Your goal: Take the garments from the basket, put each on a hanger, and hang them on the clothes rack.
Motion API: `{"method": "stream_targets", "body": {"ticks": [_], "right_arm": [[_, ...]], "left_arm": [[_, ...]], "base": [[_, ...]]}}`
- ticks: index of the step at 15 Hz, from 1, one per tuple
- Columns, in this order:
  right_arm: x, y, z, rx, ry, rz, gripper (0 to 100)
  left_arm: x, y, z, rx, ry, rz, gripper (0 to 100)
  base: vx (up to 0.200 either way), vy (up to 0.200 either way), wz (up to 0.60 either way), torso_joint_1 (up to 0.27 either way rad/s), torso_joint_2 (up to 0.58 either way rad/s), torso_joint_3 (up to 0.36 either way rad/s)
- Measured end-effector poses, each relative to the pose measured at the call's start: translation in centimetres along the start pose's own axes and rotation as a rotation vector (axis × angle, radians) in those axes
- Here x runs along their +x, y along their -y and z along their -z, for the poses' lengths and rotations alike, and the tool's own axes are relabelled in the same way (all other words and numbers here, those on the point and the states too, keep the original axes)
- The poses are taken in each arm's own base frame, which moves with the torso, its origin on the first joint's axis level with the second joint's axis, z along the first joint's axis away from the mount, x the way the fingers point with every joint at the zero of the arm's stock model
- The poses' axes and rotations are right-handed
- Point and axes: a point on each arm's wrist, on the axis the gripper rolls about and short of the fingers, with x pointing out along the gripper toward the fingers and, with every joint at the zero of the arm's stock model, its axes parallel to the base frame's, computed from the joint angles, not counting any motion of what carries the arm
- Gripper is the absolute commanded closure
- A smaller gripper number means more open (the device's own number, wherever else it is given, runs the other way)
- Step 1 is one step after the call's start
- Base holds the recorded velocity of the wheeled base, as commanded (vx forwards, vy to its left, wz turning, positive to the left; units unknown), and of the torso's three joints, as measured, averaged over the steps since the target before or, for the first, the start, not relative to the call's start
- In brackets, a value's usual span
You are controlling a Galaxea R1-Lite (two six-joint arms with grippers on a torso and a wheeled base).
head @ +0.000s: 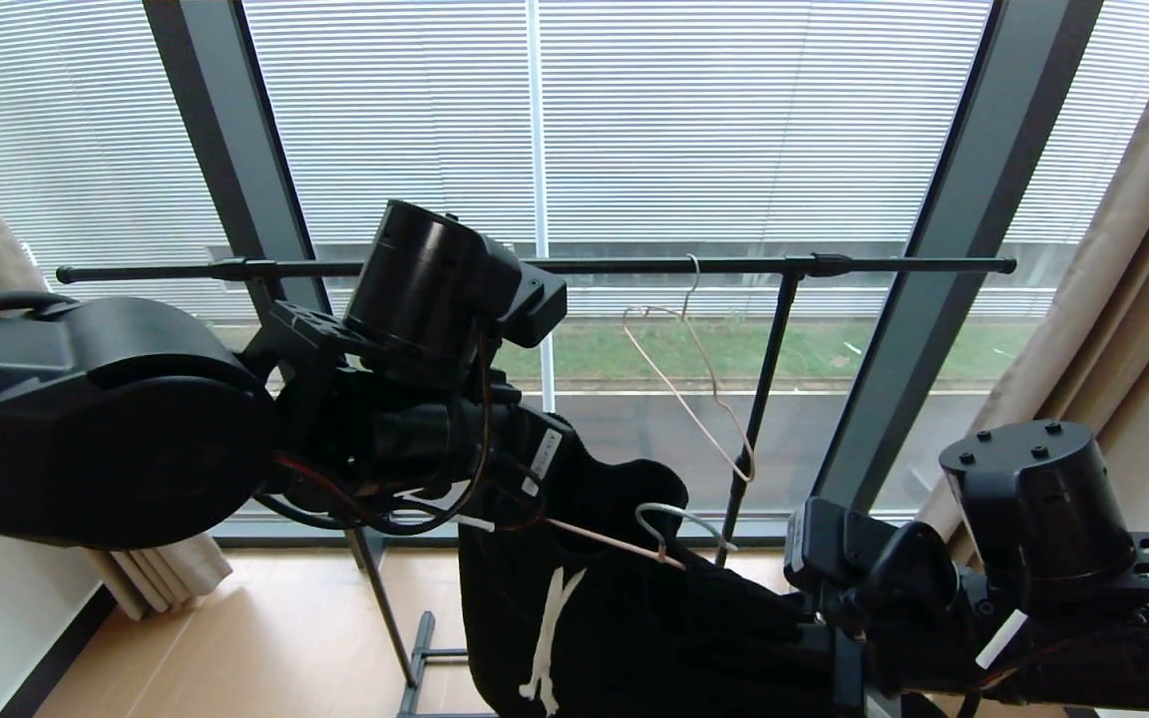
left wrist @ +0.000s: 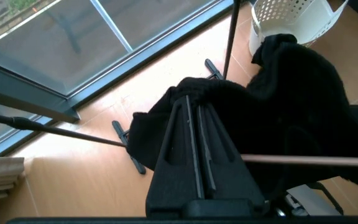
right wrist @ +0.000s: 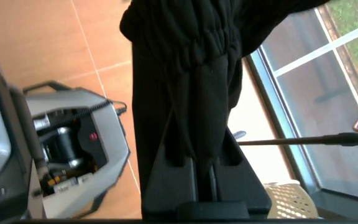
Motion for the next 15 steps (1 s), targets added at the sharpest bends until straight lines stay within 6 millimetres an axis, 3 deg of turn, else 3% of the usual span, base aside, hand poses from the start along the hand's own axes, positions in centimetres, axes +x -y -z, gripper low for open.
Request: {"method": "stream_targets", "body": {"ticks": [6,15], "right_arm": [[1.5,0.7,-0.5,0.124,0.029,0.043,100],[2.2,1.6,-1.8,0.283,0.16,0.072,100]], "left_arm": [[-1.9,0.7,1.2,0.035,-0.004,0.029,100],[-2.8,1.9,2.7,0.089,-0.031,0.065,100]], "base": [[0.0,0.0,0.0,0.0,0.0,0.0],[0.0,0.0,0.0,0.0,0.0,0.0]]}}
